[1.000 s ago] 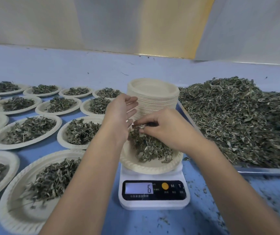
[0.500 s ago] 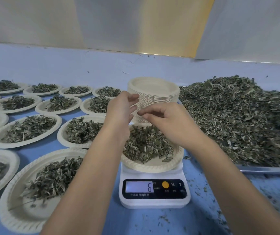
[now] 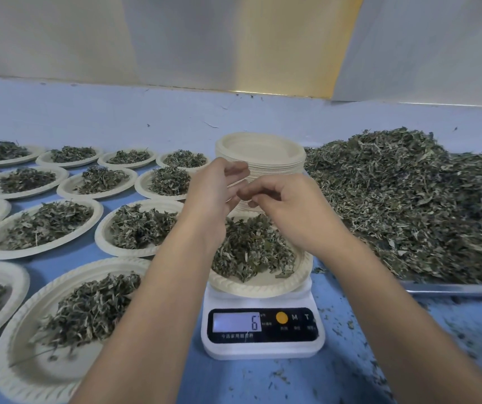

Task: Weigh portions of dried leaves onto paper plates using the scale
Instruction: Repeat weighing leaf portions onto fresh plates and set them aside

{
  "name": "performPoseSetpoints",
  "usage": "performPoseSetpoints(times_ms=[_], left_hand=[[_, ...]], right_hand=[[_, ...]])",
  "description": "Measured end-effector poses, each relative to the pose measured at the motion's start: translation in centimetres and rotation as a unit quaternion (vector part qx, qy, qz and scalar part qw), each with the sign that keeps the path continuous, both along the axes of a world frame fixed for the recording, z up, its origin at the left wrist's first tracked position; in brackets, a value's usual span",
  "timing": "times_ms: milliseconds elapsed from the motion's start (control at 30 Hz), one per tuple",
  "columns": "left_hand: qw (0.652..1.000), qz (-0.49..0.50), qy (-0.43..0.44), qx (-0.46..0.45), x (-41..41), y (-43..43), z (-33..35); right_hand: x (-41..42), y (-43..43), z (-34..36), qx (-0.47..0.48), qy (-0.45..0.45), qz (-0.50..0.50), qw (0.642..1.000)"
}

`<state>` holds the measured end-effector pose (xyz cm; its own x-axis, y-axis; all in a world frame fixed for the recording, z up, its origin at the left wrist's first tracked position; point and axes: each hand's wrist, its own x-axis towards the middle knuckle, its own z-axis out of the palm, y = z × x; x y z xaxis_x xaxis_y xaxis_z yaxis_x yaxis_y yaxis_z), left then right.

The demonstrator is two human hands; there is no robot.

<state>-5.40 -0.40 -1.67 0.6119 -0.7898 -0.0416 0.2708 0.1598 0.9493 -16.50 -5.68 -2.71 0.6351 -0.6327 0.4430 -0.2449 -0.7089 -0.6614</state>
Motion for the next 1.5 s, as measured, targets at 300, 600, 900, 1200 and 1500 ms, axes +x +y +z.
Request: performPoseSetpoints(times_ms=[300, 600, 900, 1200, 1500], left_hand=[[0.999, -0.026, -0.02, -0.004, -0.3, 0.1, 0.1], [0.998, -0.044, -0.035, -0.016, -0.2, -0.1, 0.1], [0.996, -0.073, -0.039, -0.02, -1.2, -0.6, 0.2], [0.996, 0.005, -0.087, -0.016, -1.2, 0.3, 0.2], [0.985, 0.143, -0.095, -0.026, 1.7, 3.4, -3.8]], right_hand=[[-0.1, -0.3, -0.1, -0.013, -0.024, -0.025, 0.999], [-0.1, -0.3, 0.0, 0.023, -0.025, 0.008, 0.999], [-2.2, -1.7, 0.8, 0.069, -0.049, -0.027, 0.996], [-2.2, -2.2, -2.3, 0.161, -0.158, -0.102, 0.969], [-2.7, -2.0, -4.9, 0.374, -0.311, -0.126, 0.865]])
